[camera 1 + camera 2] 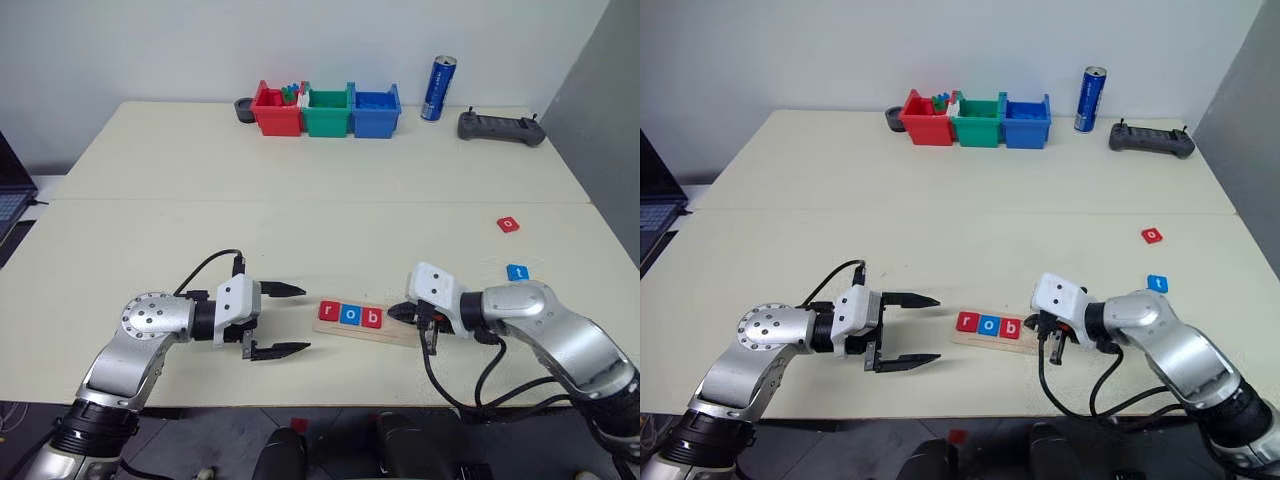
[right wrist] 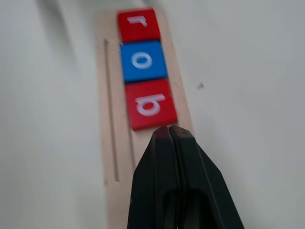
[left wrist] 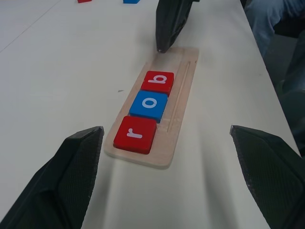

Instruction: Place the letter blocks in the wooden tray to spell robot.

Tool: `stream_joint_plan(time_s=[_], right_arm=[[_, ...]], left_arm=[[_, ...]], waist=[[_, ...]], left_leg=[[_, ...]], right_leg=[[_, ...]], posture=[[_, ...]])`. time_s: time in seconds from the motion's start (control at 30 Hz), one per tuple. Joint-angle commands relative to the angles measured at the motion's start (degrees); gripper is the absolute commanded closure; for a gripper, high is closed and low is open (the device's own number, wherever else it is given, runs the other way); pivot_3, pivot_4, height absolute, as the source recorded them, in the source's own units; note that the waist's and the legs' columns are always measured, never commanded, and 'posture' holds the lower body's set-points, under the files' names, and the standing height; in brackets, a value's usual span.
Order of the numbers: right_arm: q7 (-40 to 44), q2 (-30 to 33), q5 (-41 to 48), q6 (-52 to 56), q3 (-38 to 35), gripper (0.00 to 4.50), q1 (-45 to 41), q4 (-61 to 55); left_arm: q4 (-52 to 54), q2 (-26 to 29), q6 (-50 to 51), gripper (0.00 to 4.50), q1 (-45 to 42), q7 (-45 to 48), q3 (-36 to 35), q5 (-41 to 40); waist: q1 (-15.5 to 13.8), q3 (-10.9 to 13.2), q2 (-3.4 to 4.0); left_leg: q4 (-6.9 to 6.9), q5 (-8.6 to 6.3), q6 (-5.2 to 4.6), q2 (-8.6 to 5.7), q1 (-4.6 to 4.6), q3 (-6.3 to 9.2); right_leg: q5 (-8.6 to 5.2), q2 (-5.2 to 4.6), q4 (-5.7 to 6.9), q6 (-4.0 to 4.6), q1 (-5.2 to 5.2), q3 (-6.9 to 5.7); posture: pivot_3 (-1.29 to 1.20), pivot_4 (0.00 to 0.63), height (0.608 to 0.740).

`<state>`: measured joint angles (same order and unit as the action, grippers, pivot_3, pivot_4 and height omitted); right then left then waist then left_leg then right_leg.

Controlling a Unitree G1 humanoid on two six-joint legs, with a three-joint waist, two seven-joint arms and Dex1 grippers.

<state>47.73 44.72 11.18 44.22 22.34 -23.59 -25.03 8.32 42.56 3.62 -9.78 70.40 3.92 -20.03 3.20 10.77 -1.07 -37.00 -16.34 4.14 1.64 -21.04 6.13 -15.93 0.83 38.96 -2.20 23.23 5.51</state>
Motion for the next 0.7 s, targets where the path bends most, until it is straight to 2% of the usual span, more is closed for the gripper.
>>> stream_joint_plan(time_s=[0.03, 0.37, 0.7], right_arm=[[0.7, -0.6, -2.1, -1.5, 1.1, 4.47, -2.2, 0.6], [4.9, -2.1, -2.1, -0.4, 3.7, 4.47, -4.1, 0.2], [4.4, -4.8, -4.4, -1.2, 4.6, 4.47, -4.5, 1.0]], left_arm=[[0.8, 0.8, -0.6, 0.00, 0.3, -0.6, -2.0, -0.3], [2.1, 0.7, 0.2, 0.00, 0.7, -1.6, -2.0, -0.5], [2.1, 0.3, 0.3, 0.00, 0.6, -1.7, -1.8, -0.4]], waist=[[0.0, 0.0, 0.00], [0.1, 0.0, 0.00], [0.1, 0.0, 0.00]], left_leg=[[0.00, 0.00, 0.00, 0.00, 0.00, 0.01], [0.00, 0.00, 0.00, 0.01, 0.01, 0.02], [0.00, 0.00, 0.00, 0.01, 0.01, 0.02]], right_leg=[[0.00, 0.00, 0.01, 0.00, 0.01, 0.00], [0.00, 0.00, 0.02, 0.01, 0.01, -0.02], [0.00, 0.01, 0.03, 0.00, 0.01, -0.02]], posture=[[0.00, 0.150, 0.740], [0.00, 0.150, 0.740], [0.00, 0.150, 0.740]])
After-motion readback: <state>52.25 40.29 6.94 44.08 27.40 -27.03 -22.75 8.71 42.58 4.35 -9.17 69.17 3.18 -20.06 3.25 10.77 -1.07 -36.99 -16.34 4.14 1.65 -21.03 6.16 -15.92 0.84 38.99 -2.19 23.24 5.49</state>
